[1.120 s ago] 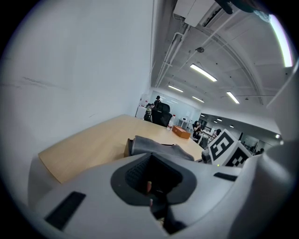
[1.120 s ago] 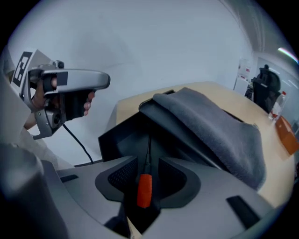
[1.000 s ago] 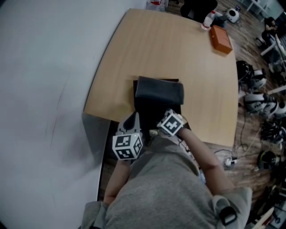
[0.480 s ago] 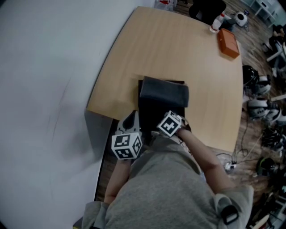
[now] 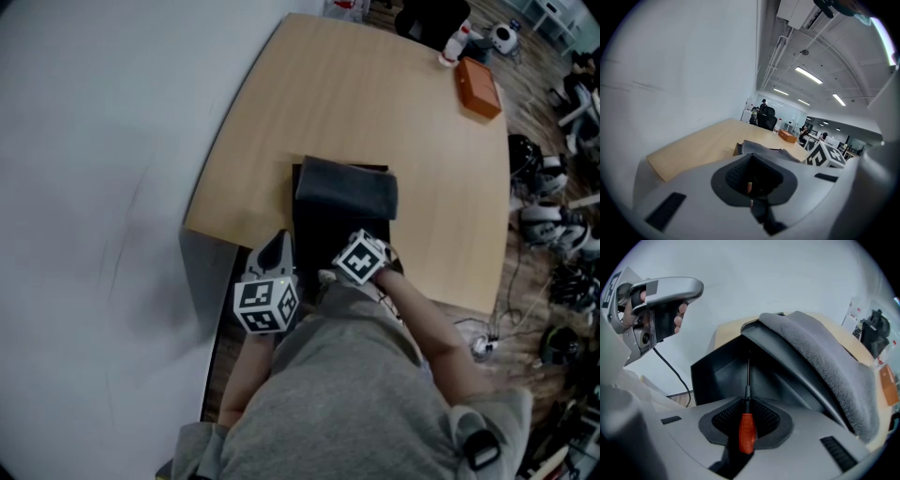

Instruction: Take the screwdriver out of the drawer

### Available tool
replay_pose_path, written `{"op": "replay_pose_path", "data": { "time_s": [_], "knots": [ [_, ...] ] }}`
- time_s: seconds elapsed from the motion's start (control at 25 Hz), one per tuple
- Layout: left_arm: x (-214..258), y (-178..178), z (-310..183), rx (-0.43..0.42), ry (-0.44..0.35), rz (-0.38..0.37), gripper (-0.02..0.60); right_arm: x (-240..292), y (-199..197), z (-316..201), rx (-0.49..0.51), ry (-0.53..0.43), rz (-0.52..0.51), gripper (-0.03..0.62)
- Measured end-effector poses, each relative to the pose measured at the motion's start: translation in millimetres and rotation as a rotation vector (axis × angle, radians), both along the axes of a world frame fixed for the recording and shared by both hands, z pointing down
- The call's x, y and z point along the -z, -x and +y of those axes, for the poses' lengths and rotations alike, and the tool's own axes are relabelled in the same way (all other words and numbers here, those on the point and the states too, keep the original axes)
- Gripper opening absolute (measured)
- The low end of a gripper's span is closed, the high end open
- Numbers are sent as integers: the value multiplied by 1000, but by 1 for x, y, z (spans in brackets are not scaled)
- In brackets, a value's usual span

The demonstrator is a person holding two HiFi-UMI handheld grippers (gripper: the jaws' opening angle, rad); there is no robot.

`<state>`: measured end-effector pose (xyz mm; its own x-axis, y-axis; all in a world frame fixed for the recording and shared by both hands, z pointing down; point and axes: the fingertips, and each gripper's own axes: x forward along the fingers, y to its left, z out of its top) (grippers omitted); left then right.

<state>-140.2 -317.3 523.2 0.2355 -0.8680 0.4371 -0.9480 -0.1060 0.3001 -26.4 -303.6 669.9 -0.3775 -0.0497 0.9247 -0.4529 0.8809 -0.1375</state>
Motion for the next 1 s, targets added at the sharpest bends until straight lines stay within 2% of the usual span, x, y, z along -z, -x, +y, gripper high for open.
{"op": "replay_pose_path", "data": {
  "time_s": [0.28,0.52,1.0],
  "knots": [
    [1,0,18,-28,-11,5,0,29,1,1,-14,-99,-30,67],
    [3,-1,37,-55,-24,2,0,60,-3,-2,-74,-217,-45,67],
    [8,-8,87,-92,-40,5,0,116,9,42,-249,-369,-226,67]
  ]
}}
